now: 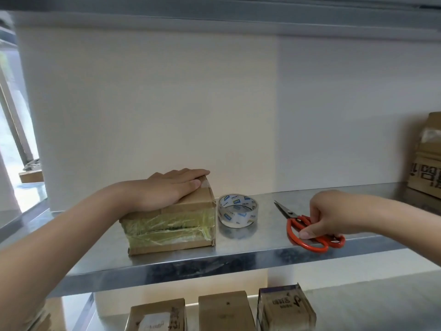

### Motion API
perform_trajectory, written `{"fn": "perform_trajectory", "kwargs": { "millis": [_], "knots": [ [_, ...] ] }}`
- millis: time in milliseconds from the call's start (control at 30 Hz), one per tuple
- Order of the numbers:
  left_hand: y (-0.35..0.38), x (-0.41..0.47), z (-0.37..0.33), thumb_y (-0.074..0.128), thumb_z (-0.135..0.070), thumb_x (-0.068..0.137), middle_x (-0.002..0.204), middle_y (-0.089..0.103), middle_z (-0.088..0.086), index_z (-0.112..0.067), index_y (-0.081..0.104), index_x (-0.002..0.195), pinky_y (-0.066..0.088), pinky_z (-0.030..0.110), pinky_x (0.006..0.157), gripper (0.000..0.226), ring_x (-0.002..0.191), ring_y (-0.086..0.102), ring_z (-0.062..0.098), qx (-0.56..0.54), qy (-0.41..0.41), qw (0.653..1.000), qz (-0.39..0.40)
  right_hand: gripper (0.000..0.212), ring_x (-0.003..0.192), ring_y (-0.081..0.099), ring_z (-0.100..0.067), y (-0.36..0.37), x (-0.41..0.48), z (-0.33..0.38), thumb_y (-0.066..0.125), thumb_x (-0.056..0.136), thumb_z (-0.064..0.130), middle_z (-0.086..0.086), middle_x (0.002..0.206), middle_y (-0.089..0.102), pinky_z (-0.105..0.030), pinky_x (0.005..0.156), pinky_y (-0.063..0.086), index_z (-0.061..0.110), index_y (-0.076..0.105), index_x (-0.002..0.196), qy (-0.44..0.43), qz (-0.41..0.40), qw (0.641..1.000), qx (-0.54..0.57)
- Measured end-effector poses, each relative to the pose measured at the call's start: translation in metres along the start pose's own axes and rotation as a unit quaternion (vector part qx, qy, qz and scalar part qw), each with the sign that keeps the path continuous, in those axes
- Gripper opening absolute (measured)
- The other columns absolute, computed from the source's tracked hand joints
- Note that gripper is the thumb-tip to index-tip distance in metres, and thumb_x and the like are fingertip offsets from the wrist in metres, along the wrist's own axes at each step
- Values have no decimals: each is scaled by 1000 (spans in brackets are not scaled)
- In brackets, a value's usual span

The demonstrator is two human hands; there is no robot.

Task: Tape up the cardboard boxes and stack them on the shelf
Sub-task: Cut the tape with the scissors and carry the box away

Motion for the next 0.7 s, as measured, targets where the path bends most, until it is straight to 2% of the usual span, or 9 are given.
{"fn": "perform_trajectory", "kwargs": {
  "millis": [67,167,233,267,333,400,433,500,700],
  "knots": [
    [0,0,0,12,-56,104,162,13,-25,-55,12,152,2,33,122,48,152,6,3,0,1,1000,0,39,63,70,-7,-7,2,-3,75,82,49,5,66,73,-20,64,55,11,75,85,9,20,999,41],
    [-1,-2,-3,12,-56,104,162,12,-24,-54,12,153,2,32,122,49,151,6,3,-3,1,1000,3,32,60,69,-9,-15,0,-8,73,84,35,0,67,74,-21,68,57,4,75,91,8,76,993,86],
    [0,-1,-1,13,-55,105,162,13,-24,-53,12,153,3,32,121,49,151,8,4,-5,1,1000,2,26,60,66,-16,-12,-3,-10,69,89,21,-8,70,71,-26,68,58,-4,68,97,-12,126,962,240],
    [0,-1,0,13,-55,105,162,13,-25,-53,12,153,3,32,121,49,151,9,4,-6,2,1000,3,22,58,62,-18,-9,-7,-9,67,90,15,-11,69,66,-28,63,57,-6,62,92,-37,138,924,356],
    [0,2,4,13,-58,103,162,13,-26,-56,12,152,3,33,123,48,151,9,4,-9,7,1000,1,28,54,48,-16,-2,-15,-1,66,93,25,-8,65,49,-26,51,49,4,53,81,-85,178,816,543],
    [0,3,6,13,-60,102,162,14,-27,-59,13,151,5,34,123,49,150,11,3,-14,9,1000,-1,47,56,38,-14,12,-24,18,61,92,55,-4,70,37,-21,48,41,10,50,81,-106,286,725,617],
    [0,4,6,13,-60,102,161,14,-28,-58,13,151,5,33,123,49,150,11,2,-15,9,1000,1,57,58,36,-14,19,-27,28,57,89,67,-4,73,35,-21,49,39,12,50,81,-118,333,698,622],
    [0,4,7,13,-61,101,159,15,-30,-58,14,150,5,32,122,49,149,11,1,-18,8,1000,3,65,60,36,-13,32,-30,45,52,84,78,-3,75,34,-19,50,39,13,49,81,-145,380,678,612],
    [2,8,10,14,-64,100,159,17,-30,-62,15,148,5,36,124,48,150,12,1,-19,14,1000,-6,70,59,40,-10,35,-25,75,49,81,83,-1,74,36,-18,51,43,13,46,81,-173,413,641,624]
  ]
}}
Point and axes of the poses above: each hand's wrist, its own x-axis towards the middle knuckle, its own y-axis out of the palm, z = x × y, the point moved 1 cm from there along x, towards the middle knuckle
